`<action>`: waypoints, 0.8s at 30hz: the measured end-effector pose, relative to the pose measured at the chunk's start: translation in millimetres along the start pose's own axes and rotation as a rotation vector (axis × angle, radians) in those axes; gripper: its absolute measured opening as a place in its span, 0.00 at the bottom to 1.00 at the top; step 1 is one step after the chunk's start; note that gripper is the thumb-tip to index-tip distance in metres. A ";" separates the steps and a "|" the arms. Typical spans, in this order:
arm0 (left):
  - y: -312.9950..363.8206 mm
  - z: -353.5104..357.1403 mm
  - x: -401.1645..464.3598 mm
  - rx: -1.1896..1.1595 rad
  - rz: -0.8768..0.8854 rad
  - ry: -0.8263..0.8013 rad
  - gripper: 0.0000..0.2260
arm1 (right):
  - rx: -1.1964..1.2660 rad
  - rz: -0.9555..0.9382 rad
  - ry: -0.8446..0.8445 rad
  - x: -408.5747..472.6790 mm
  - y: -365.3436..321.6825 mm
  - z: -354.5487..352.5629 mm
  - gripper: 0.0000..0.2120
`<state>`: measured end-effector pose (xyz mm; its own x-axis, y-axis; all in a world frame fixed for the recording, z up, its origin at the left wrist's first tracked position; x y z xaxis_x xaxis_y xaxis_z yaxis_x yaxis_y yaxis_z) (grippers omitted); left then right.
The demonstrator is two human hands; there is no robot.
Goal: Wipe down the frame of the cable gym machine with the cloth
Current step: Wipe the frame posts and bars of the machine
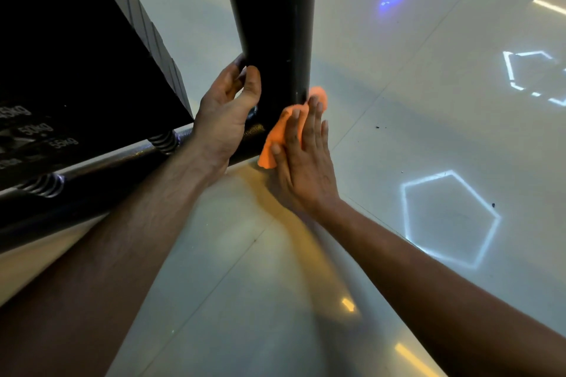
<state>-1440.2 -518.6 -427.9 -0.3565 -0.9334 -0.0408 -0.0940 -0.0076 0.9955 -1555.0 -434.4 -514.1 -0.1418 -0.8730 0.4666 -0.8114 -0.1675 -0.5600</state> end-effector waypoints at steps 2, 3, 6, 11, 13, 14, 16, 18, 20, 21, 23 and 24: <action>-2.5 -2.2 1.3 0.005 0.002 -0.007 0.23 | 0.016 -0.034 0.139 22.9 -17.5 -13.7 0.42; -2.1 -3.3 2.3 0.013 0.003 -0.002 0.24 | 0.021 -0.049 0.204 31.8 -23.2 -18.3 0.42; -2.5 -5.4 3.7 0.010 -0.006 0.031 0.21 | -0.083 -0.097 0.198 33.7 -18.0 -10.1 0.45; -3.8 -2.8 1.1 0.007 -0.008 0.031 0.23 | -0.165 -0.139 -0.033 -9.6 18.4 18.4 0.47; -3.1 -3.6 -0.5 0.021 -0.024 0.030 0.24 | -0.106 -0.141 0.004 -6.5 6.8 15.1 0.41; -3.3 -4.3 -0.6 0.019 -0.024 0.029 0.24 | -0.081 -0.140 0.053 2.5 -3.0 10.3 0.40; -0.9 -3.5 -0.1 0.041 -0.013 0.010 0.24 | -0.049 -0.125 0.193 29.1 -17.5 -6.4 0.43; 1.3 -3.8 0.2 0.056 -0.010 -0.015 0.24 | -0.065 -0.138 0.264 41.3 -23.6 -13.9 0.44; 0.6 -5.3 0.8 0.045 -0.004 -0.019 0.23 | -0.125 -0.155 0.210 31.3 -14.8 -6.8 0.43; -1.0 -5.7 0.7 0.039 -0.004 -0.015 0.23 | -0.136 -0.151 0.151 20.8 -6.5 -0.2 0.43; -3.4 -4.9 0.0 0.021 0.000 -0.005 0.23 | -0.134 -0.128 0.039 -3.4 9.0 13.4 0.43; -4.3 -4.6 -0.7 0.013 0.004 0.003 0.23 | -0.126 -0.115 0.006 -11.6 13.7 16.7 0.44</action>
<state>-1435.3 -519.6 -431.8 -0.3541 -0.9345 -0.0362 -0.1045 0.0011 0.9945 -1554.9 -434.1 -538.6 -0.0470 -0.8484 0.5272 -0.8872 -0.2070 -0.4122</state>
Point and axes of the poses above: each hand's wrist, its own x-axis towards the middle knuckle, its own z-axis out of the palm, y = z × x, the point moved 9 cm from there along x, towards the middle knuckle, and after that the axes turned 2 degrees about x, right-handed, at the moved point
